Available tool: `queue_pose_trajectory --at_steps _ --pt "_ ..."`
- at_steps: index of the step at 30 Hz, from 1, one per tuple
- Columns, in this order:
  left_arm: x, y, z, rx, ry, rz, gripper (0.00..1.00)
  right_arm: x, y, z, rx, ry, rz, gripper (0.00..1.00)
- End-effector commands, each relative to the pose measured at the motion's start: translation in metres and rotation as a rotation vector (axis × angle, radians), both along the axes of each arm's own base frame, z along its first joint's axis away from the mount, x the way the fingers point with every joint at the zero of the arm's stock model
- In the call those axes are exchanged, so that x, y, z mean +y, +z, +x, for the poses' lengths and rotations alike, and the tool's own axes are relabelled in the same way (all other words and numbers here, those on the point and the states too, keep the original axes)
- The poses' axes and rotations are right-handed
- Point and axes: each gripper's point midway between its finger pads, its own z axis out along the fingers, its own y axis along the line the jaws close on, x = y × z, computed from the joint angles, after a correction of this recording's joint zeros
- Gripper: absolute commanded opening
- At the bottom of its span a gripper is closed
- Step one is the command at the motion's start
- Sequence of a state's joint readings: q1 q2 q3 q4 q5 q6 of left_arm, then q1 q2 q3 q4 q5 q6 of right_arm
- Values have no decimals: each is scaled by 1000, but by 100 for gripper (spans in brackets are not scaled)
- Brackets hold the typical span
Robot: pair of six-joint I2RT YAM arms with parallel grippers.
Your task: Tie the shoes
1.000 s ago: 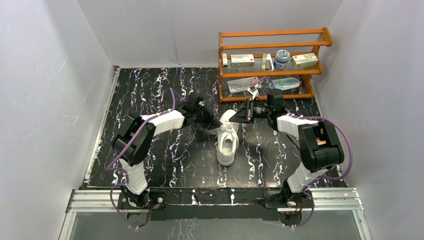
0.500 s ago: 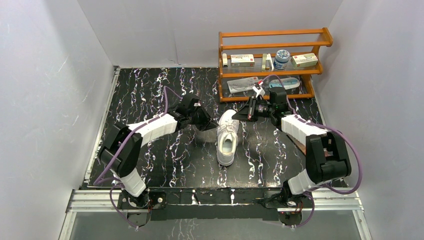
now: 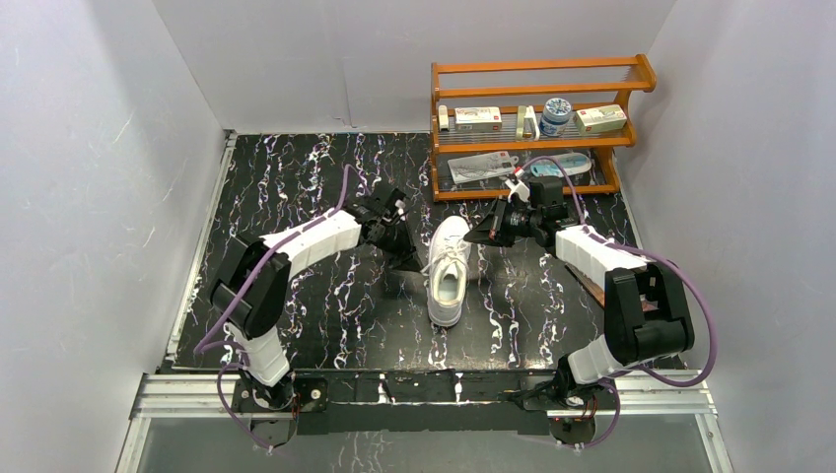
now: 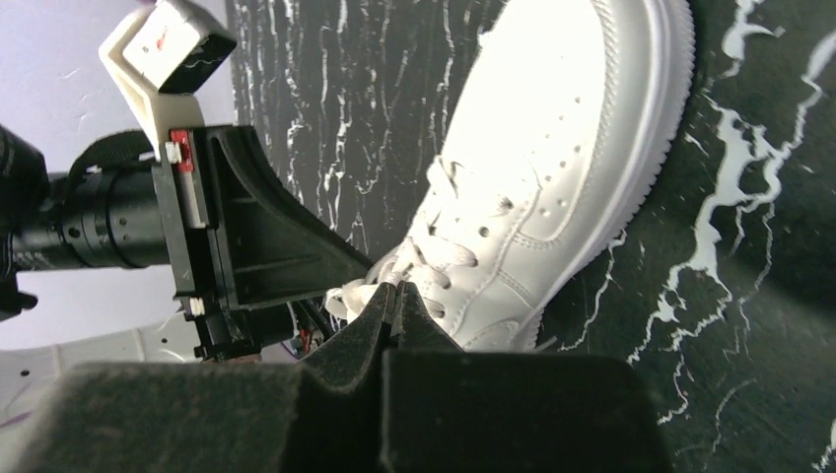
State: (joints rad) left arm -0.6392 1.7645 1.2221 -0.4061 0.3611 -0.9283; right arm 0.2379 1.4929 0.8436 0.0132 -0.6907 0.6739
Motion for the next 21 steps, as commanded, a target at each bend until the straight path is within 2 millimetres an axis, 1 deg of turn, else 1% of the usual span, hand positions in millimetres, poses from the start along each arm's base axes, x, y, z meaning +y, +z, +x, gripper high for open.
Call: queue_pose_trajectory --at_steps 1,4,6,9,12,16,21 --pt "14 -6 -43 98 -109 56 0 -8 10 6 -32 -58 -56 0" --pt "14 -5 -53 85 -148 69 0 -16 7 6 -29 -99 -99 0" --pt "17 -5 -58 81 -153 80 0 -18 8 7 -37 -110 -109 0" --pt "22 -7 -61 81 -146 92 0 -20 10 7 -42 -121 -121 0" --pt "30 -10 -64 86 -135 124 0 -26 10 9 -54 -145 -157 0" --pt "39 -14 -69 96 -127 163 0 -32 7 8 -56 -163 -189 0" --pt "45 -16 -71 92 -121 181 0 -39 3 10 -59 -193 -227 0"
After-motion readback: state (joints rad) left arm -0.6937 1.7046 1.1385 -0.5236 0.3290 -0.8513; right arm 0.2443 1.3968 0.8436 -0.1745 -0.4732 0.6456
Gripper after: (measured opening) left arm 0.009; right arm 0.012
